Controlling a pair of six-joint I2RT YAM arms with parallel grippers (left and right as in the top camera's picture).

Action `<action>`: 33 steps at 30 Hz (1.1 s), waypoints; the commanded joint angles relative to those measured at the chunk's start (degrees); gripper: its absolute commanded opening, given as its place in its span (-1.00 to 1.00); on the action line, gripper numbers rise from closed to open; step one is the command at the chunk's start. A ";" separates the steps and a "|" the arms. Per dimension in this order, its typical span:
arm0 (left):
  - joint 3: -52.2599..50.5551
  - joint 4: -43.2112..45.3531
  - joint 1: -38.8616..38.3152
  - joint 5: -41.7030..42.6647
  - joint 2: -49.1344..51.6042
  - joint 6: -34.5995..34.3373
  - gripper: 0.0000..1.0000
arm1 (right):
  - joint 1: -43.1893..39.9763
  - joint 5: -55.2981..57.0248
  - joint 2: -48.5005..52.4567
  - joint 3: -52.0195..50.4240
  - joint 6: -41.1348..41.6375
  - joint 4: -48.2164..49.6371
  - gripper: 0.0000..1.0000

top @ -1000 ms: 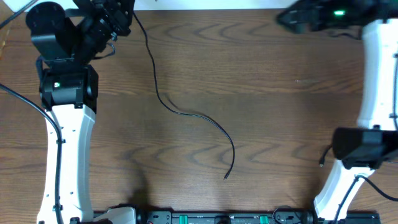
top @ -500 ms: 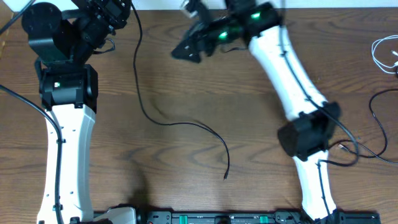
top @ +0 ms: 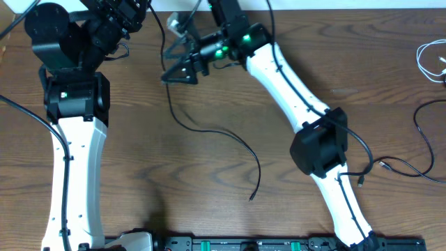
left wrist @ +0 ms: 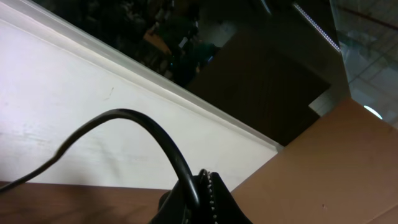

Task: Untangle cables

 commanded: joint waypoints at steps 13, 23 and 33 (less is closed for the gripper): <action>0.79 0.15 0.44 0.76 0.09 1.95 -0.85 | 2.97 8.63 1.07 0.37 21.11 10.91 -0.98; 0.76 -14.58 4.13 -1.97 0.11 14.01 -0.85 | -7.28 23.80 -1.40 0.39 18.67 -20.17 -0.98; 0.72 -30.14 4.33 -7.26 0.11 22.67 0.49 | -15.45 32.68 -13.16 0.39 13.35 -30.75 -0.97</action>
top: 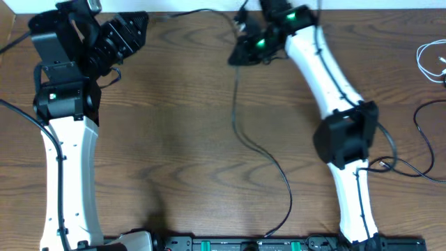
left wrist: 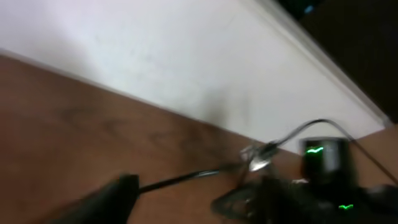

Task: Untangle cables

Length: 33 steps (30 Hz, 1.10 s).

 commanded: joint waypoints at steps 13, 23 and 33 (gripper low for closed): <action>0.70 -3.91 0.15 -1.49 -0.09 7.06 0.79 | -24.76 13.68 -28.52 0.68 -1.36 6.64 -0.97; 0.70 -3.89 0.15 -1.49 -0.09 7.06 0.79 | -47.78 14.82 -28.11 0.68 -1.40 10.91 -0.97; 0.70 -3.87 0.09 -1.49 -0.09 7.06 0.79 | -56.59 15.13 -19.76 0.68 -2.25 8.26 -0.97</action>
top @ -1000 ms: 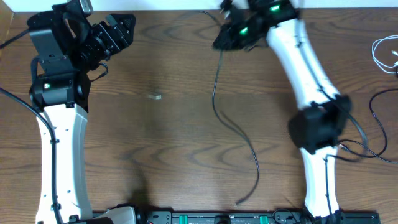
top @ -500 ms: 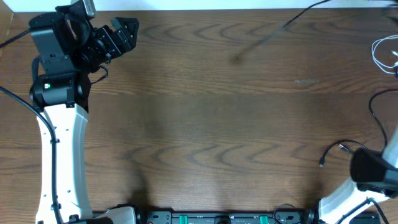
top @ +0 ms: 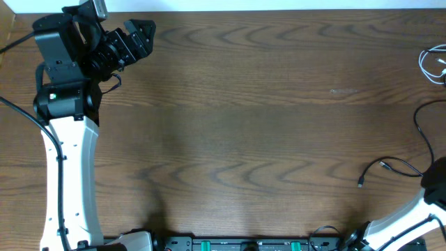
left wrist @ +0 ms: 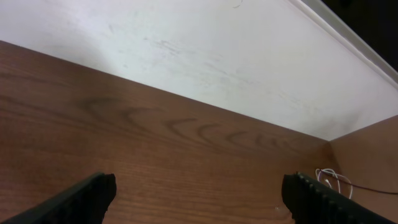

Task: Untangle cables

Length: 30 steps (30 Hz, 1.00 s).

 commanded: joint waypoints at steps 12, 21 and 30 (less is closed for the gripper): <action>0.70 0.00 0.09 -0.55 -0.09 1.40 0.79 | -1.07 0.83 11.04 0.37 4.20 5.01 0.98; 0.70 -0.02 0.09 -0.55 -0.09 1.40 0.79 | -0.33 -3.50 5.42 0.37 5.70 -5.05 0.98; 0.70 0.00 0.31 -0.55 -0.74 9.77 0.79 | 5.51 -12.52 -2.78 0.37 -4.92 -16.98 0.99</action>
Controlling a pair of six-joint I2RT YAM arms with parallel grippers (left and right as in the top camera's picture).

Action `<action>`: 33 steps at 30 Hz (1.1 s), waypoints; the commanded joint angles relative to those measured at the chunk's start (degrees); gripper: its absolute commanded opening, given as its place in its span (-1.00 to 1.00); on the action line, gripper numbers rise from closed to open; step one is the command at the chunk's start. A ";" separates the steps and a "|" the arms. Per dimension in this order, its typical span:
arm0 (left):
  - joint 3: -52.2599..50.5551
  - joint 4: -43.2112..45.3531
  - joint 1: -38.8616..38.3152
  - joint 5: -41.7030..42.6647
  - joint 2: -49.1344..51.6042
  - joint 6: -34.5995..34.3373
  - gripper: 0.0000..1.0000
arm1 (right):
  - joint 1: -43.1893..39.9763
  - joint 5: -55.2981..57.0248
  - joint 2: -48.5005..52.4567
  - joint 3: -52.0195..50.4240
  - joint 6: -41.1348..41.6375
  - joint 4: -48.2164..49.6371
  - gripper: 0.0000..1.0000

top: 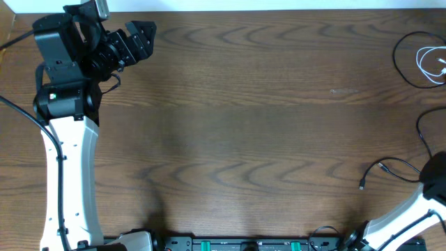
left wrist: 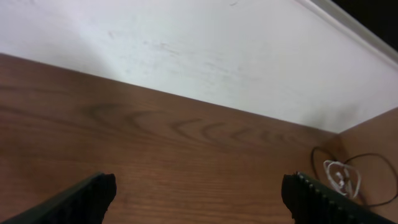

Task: Untangle cables

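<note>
My left gripper (top: pixel 145 40) hovers at the table's far left corner, open wide; in the left wrist view the gripper (left wrist: pixel 202 190) has only bare wood between its fingertips (left wrist: pixel 96 190). The cables lie at the right edge: a white coil (top: pixel 432 63) with a black loop (top: pixel 401 56) curving round it, a black cable (top: pixel 423 124) below them, and a black cable ending in a small plug (top: pixel 380 169). The white coil (left wrist: pixel 339 176) and black loop (left wrist: pixel 367 180) also show in the left wrist view. My right gripper is out of view.
The brown wooden table (top: pixel 244 125) has a white wall (left wrist: pixel 186 43) along its far edge. Part of my right arm (top: pixel 428 195) shows at the bottom right corner. A black rail (top: pixel 251 244) runs along the table's front edge.
A black cable loop now lies round the white coil at the far right, where there was none. My left gripper stays open in the same place.
First my left gripper had a black cable at its jaws at the far left while the right gripper held it nearby. Then the right gripper was farther right with the cable trailing, and the left was off it. Then both were gone from mid-table; now a loop lies far right.
</note>
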 commanded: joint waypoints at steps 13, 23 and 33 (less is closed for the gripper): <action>0.70 -9.03 5.68 -0.55 -3.19 8.04 0.81 | 26.10 3.41 -12.24 0.39 -16.20 -18.27 0.99; -0.92 -19.69 5.55 -0.52 -1.09 8.04 0.82 | 36.44 21.42 -17.31 0.39 -6.82 -24.22 0.98; -0.92 -19.67 5.57 -0.52 -0.90 8.04 0.82 | 38.97 21.24 -25.33 0.39 -0.48 -24.39 0.99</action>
